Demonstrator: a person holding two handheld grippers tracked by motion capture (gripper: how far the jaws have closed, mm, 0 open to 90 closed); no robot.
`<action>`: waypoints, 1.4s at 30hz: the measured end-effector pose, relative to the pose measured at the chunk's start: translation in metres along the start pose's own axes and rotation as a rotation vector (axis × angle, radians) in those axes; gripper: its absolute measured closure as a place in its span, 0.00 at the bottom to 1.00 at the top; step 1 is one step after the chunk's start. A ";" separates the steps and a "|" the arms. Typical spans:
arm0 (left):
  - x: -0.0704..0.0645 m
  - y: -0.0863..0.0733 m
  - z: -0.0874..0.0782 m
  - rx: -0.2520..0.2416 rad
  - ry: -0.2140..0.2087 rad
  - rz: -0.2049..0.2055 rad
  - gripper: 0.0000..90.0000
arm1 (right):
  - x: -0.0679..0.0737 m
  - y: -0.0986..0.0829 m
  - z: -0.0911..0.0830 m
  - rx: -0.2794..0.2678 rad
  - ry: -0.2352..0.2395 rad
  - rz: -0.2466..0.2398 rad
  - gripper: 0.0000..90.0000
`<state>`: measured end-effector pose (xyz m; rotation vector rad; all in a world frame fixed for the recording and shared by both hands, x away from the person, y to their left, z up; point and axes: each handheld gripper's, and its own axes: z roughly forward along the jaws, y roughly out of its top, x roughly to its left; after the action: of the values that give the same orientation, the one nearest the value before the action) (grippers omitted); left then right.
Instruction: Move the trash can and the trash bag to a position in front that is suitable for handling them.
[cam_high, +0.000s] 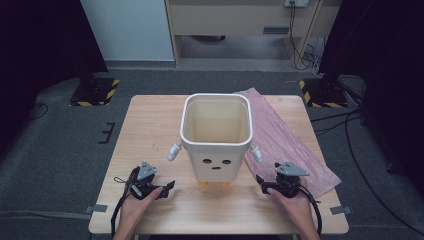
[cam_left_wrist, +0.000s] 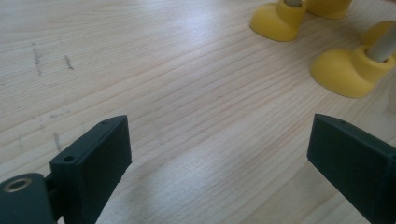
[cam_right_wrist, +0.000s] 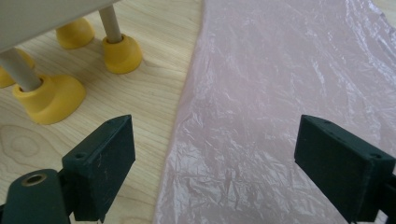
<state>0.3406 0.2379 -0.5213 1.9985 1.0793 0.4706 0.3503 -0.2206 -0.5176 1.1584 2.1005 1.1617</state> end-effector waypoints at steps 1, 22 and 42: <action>-0.001 0.000 0.000 0.001 -0.001 0.001 0.07 | 0.001 0.000 0.000 -0.007 0.000 -0.005 0.14; -0.038 0.067 -0.063 -0.284 -0.004 0.081 0.40 | 0.031 0.064 -0.042 -0.227 0.137 -0.050 0.36; -0.019 0.135 -0.041 -0.322 -0.026 0.065 0.69 | 0.026 0.129 -0.020 -0.253 0.120 -0.090 0.69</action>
<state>0.3743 0.1992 -0.3888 1.7534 0.8636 0.6098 0.3798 -0.1705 -0.3976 0.8900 1.9976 1.4361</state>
